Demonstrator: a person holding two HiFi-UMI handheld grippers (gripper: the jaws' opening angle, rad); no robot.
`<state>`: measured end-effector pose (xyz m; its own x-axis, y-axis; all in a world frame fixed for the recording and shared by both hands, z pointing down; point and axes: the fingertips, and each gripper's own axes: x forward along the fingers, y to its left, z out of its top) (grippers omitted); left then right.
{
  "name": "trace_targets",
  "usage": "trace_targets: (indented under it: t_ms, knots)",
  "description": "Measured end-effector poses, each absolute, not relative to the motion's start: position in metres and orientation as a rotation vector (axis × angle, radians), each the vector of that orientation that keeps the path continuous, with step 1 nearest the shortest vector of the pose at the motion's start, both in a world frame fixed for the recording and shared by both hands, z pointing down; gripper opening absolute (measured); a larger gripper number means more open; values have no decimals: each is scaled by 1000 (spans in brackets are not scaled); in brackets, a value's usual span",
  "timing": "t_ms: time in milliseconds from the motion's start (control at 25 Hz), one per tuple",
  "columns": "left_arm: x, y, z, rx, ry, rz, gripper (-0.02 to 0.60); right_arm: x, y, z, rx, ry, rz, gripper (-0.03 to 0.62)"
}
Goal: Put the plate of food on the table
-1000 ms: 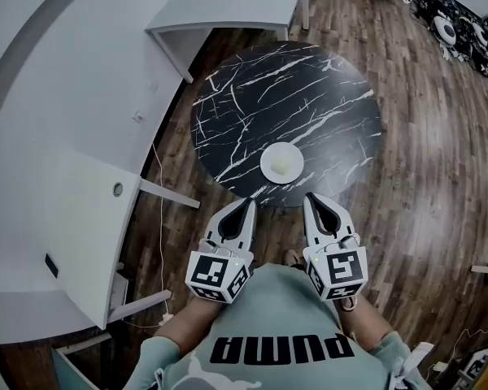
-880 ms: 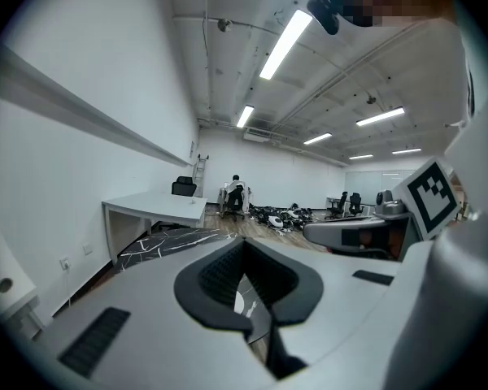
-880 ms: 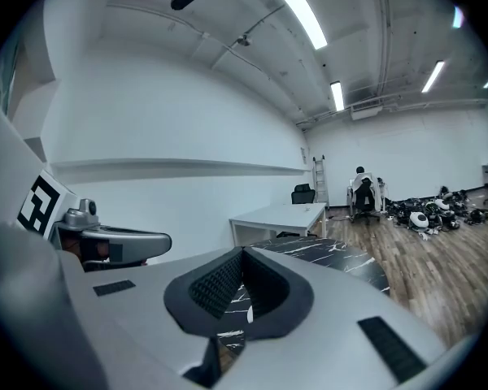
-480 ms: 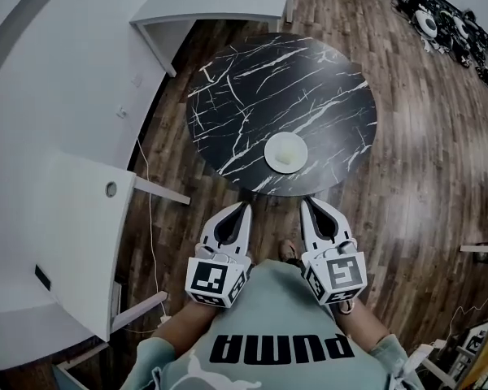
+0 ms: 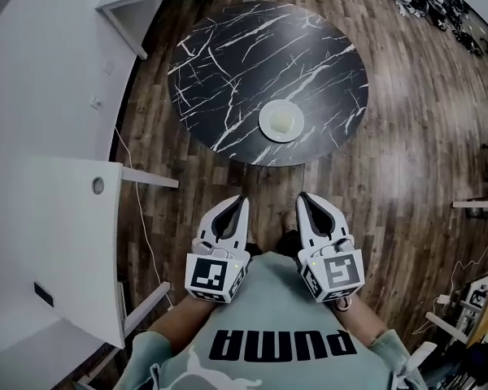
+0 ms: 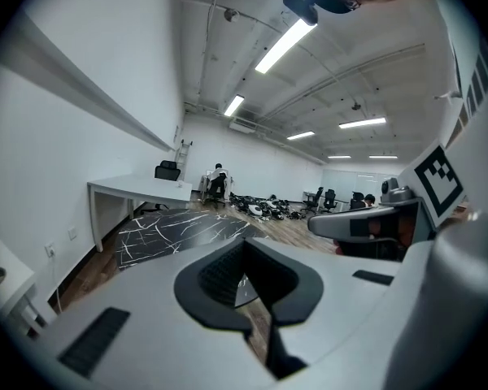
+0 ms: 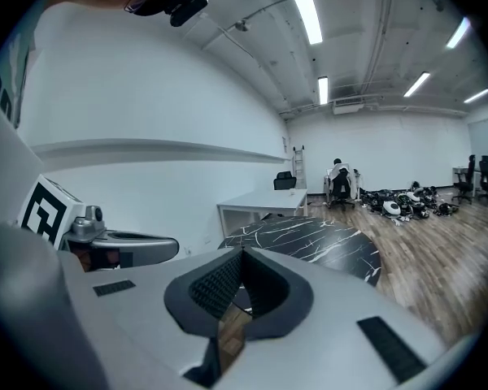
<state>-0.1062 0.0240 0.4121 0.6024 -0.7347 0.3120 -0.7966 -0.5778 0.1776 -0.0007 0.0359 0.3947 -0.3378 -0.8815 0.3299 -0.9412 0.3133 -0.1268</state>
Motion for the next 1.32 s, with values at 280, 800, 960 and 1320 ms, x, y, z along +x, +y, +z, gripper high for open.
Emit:
trace_targets:
  t_ms: [280,800,960,1320]
  knots:
    - [-100,31,410,2570,-1219,287,6,7,39,401,1697,-2349,420,8]
    - [-84,26,396,2571,-1273,247,6,25,35,386,1687,-2391,369,6]
    - [-71,26,395,2593,-1249,248,6,33,35,385,1688,-2386,365,6]
    - [-60,27,393,2604,-1237,232,6,41,35,385,1685,-2376,366,6]
